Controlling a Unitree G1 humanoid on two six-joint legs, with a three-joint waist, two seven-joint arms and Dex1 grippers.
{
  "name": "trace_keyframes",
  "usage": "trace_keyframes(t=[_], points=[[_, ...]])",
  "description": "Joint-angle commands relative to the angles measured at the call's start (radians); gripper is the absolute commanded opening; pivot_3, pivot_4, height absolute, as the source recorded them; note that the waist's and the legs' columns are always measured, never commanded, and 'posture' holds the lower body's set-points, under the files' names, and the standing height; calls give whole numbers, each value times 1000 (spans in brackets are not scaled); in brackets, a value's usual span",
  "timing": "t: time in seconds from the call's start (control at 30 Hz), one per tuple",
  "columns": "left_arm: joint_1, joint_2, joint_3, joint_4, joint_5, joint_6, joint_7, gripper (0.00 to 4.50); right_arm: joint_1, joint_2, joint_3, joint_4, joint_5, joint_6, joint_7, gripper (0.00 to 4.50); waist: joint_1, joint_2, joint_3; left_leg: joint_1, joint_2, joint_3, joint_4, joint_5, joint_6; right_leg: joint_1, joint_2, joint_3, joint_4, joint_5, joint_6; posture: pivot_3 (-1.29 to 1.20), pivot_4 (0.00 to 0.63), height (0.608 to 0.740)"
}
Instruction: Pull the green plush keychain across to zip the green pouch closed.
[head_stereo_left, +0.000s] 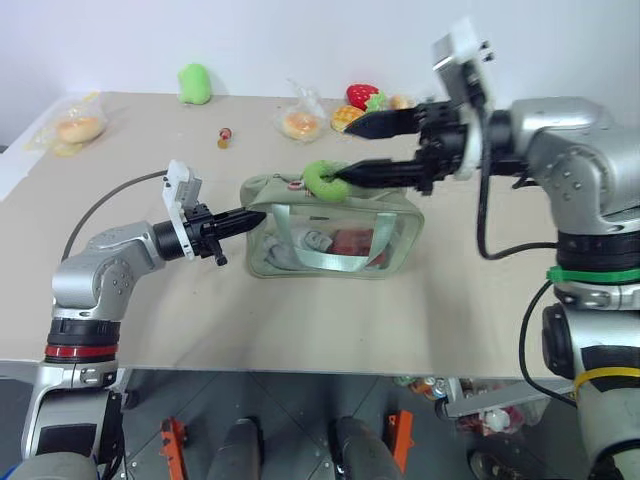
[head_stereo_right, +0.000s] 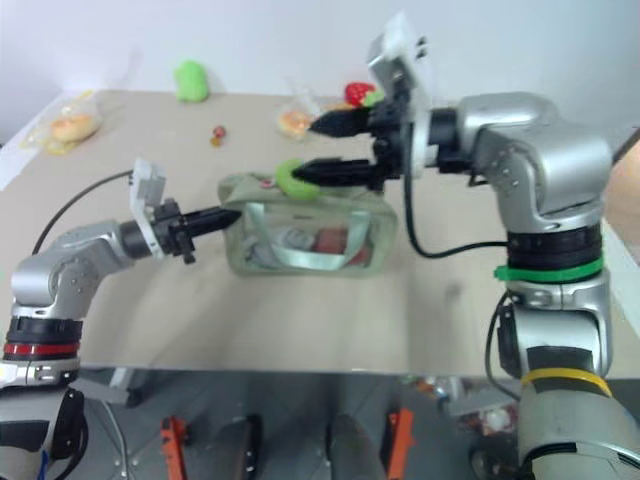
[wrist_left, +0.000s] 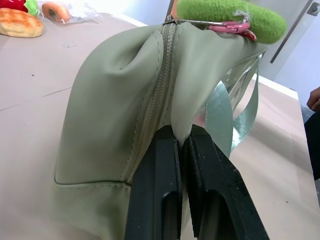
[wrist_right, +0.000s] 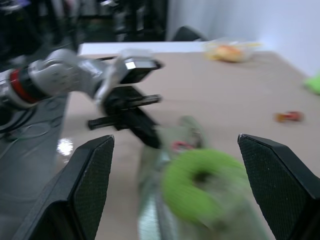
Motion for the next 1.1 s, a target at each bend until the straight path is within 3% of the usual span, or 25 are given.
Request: trace_keyframes(t=[0.03,0.6,1.1], points=[[-19,-7,-14,-5,8,-10,0,0,-18,11,13,-19,-11,-5,-17,4104,3,0,0,0,0,0,0,0,0,0,0,0,0,0,0,0,150,740],[-11,-15,15,-16,-3,5,12,0,22,61,96,140,-111,-99,1,4104,3,0,0,0,1,0,0,0,0,0,0,-1,0,0,-1,0,150,740],[-15,-19,14,-7,1,4,17,0,19,66,85,165,-137,-112,11,4104,2,0,0,0,1,0,0,0,0,0,0,-1,0,0,-1,0,150,740]])
